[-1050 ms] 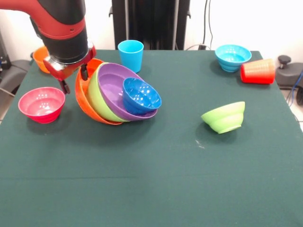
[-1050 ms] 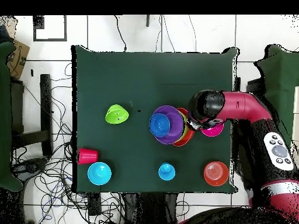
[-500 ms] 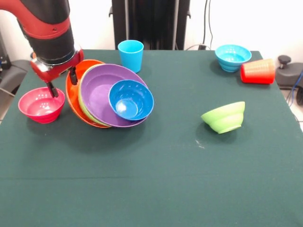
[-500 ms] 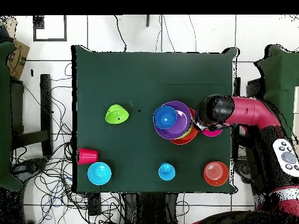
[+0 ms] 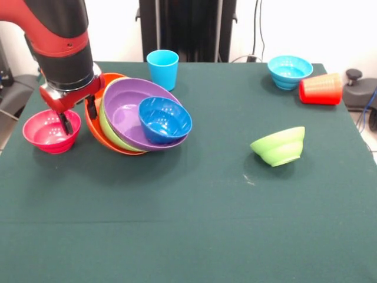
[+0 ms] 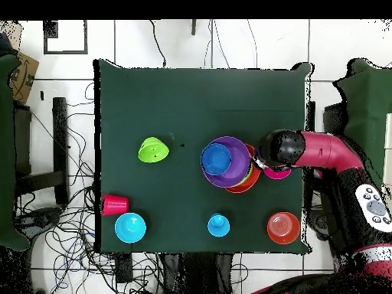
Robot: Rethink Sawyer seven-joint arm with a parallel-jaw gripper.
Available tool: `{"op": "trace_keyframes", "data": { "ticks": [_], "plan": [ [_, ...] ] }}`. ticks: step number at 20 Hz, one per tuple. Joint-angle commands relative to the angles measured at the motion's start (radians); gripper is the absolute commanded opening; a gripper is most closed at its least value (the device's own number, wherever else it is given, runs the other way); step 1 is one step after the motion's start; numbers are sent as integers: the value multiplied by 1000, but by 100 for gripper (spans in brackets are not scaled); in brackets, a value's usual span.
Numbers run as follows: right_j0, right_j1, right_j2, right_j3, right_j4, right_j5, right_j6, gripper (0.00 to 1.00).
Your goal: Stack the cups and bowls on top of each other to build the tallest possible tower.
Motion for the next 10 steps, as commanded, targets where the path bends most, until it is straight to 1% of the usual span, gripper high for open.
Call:
{"op": "trace_keyframes", "data": {
  "ticks": [1, 10],
  "plan": [
    [-34, 24, 58, 83, 2, -110, -36, 100],
    [-64, 22, 59, 106, -1, -138, -39, 100]
  ]
}}
